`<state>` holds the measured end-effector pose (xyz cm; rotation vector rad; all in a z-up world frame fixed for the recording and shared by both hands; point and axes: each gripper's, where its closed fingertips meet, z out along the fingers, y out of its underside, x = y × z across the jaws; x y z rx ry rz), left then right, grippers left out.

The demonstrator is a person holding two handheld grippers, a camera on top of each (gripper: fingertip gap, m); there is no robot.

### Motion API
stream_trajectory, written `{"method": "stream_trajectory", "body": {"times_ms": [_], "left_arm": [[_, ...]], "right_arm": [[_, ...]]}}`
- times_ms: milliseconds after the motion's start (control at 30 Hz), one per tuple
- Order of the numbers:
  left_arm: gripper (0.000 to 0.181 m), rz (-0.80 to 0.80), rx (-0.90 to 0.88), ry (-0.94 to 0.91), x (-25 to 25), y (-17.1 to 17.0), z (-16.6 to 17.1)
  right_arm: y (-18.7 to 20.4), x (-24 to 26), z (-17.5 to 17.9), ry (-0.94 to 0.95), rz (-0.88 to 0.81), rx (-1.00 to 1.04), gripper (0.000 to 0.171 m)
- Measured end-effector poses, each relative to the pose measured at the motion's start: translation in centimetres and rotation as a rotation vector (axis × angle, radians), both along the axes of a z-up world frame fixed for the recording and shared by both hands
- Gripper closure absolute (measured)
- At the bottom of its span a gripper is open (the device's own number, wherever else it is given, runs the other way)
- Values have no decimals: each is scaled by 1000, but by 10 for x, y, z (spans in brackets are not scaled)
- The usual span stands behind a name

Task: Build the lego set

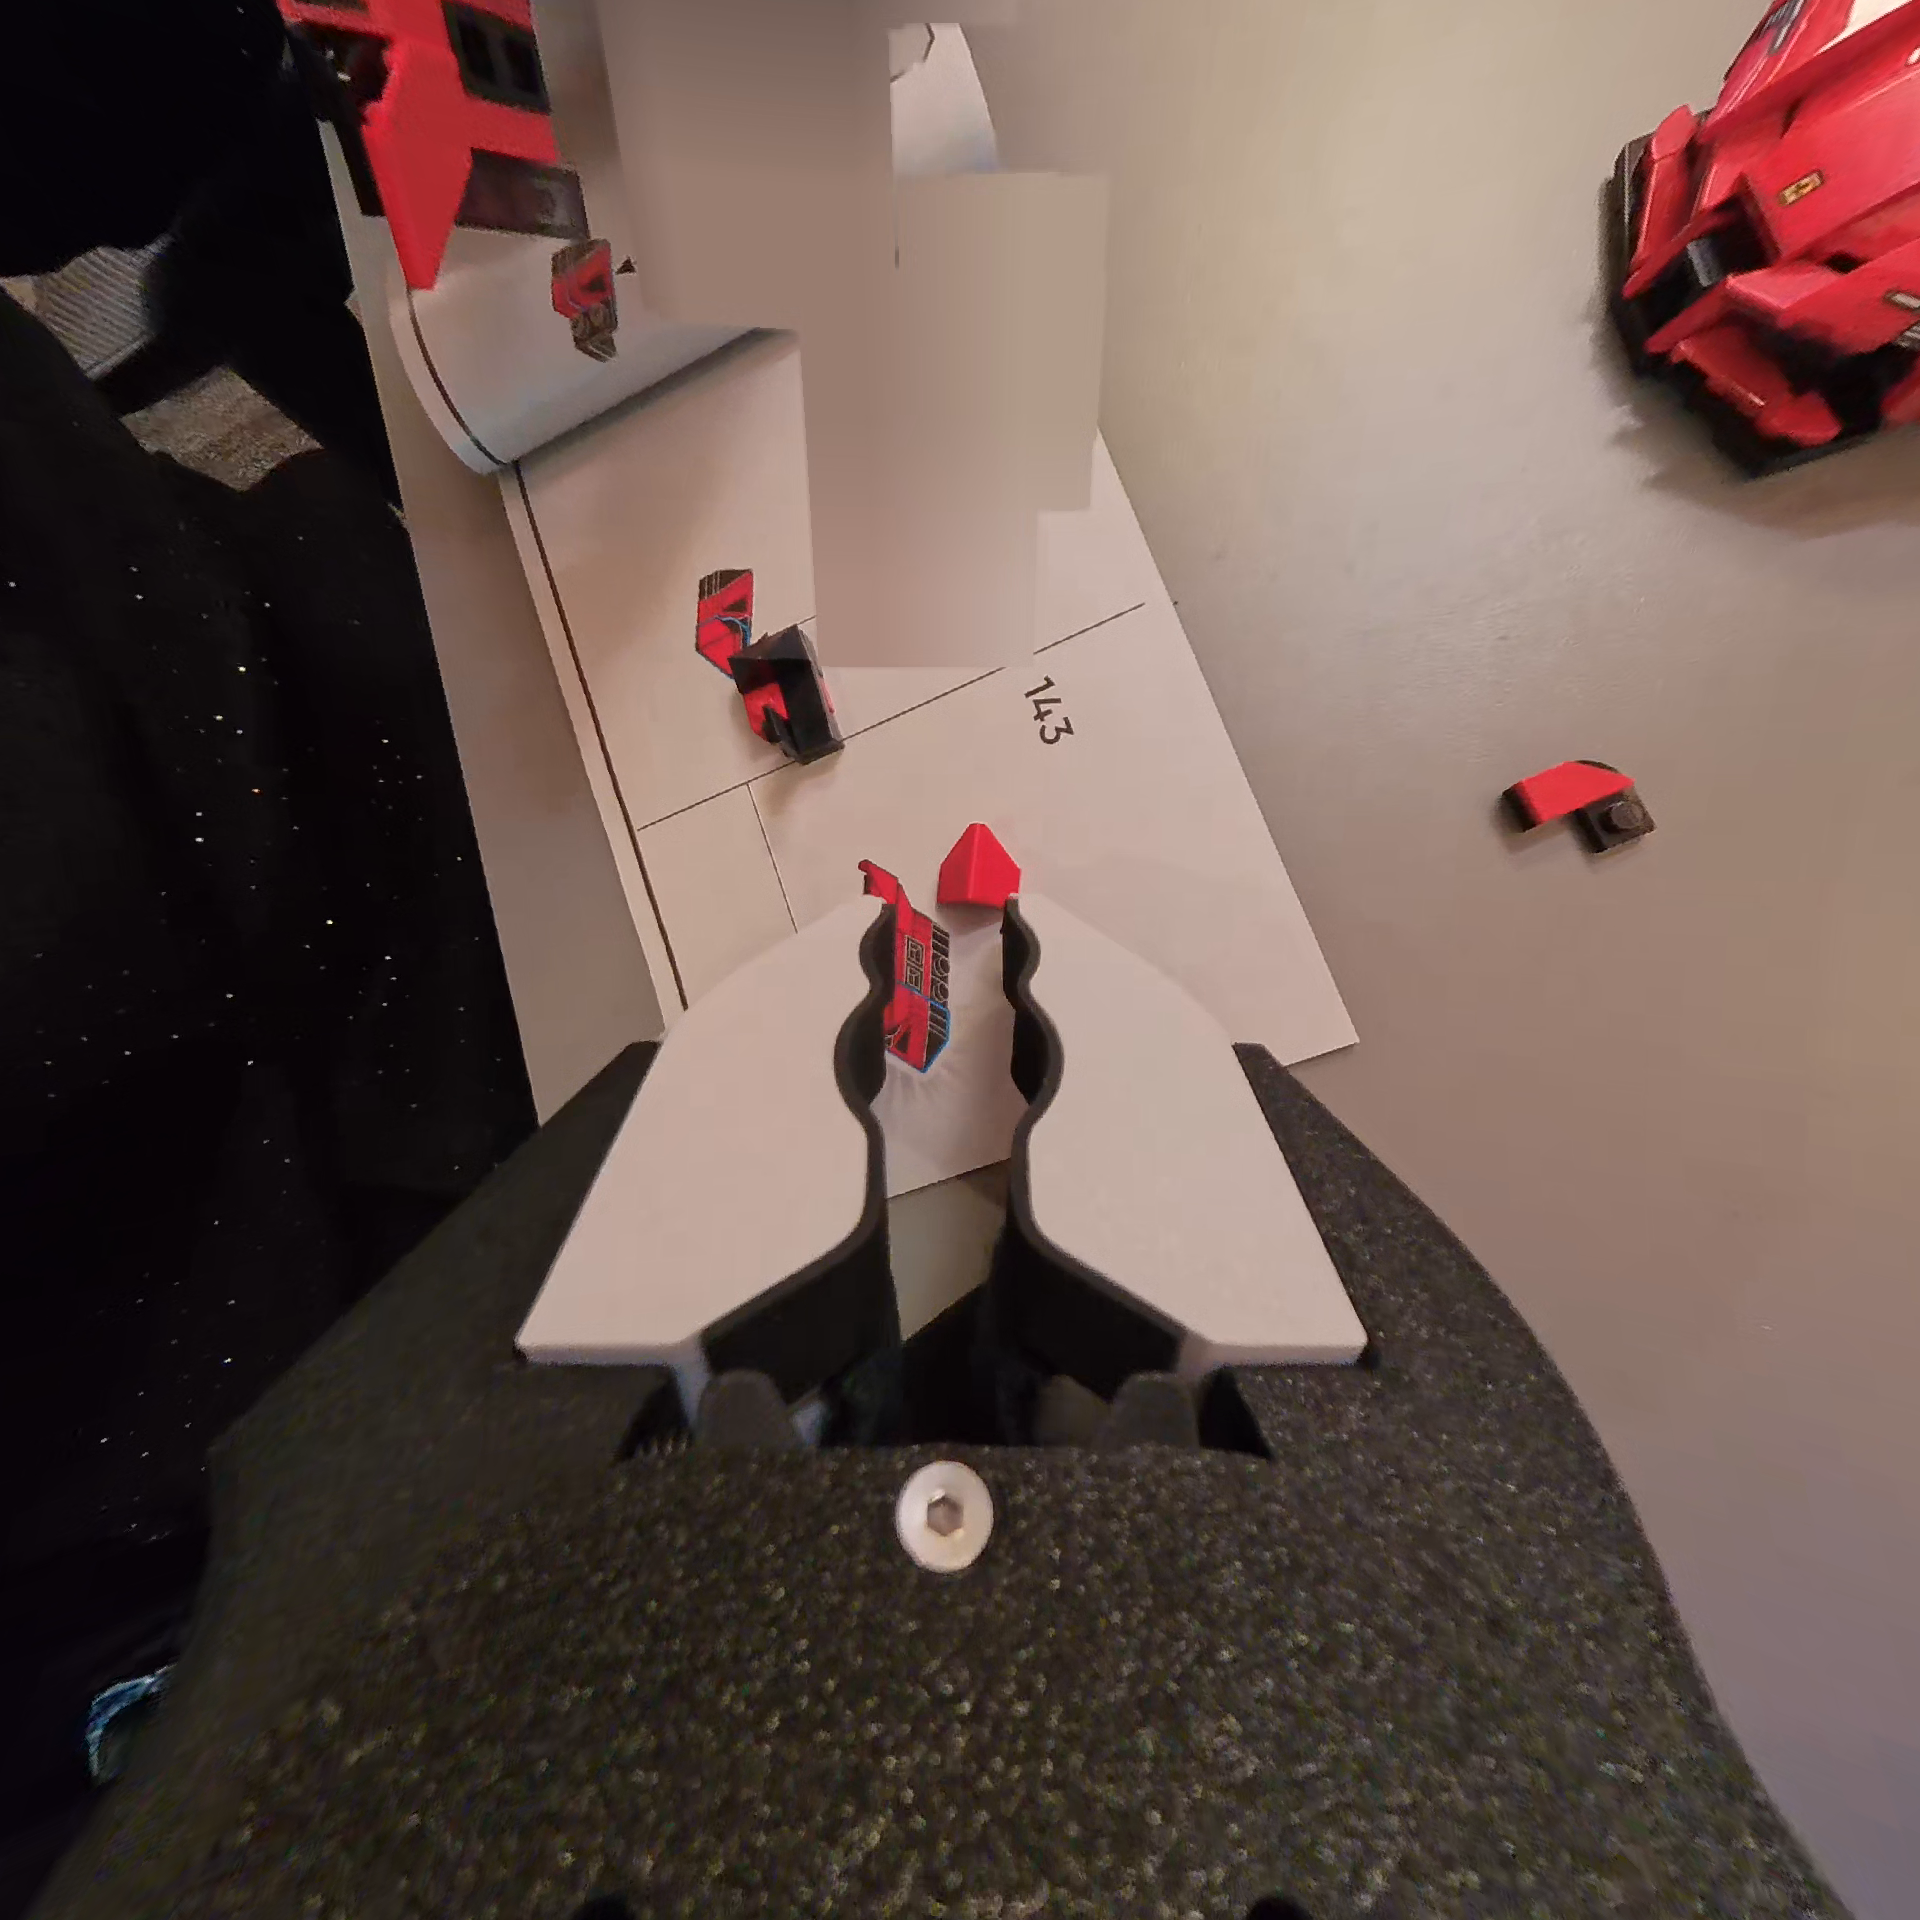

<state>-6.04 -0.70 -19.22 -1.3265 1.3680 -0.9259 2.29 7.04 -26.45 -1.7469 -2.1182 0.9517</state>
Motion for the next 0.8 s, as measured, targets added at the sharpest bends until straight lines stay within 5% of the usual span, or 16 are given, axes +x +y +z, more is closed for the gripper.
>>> {"method": "stream_trajectory", "body": {"times_ms": [800], "left_arm": [[163,6,-16,4,-1,2,-6]], "right_arm": [[2,-6,-9,-165,47,125,157]]}}
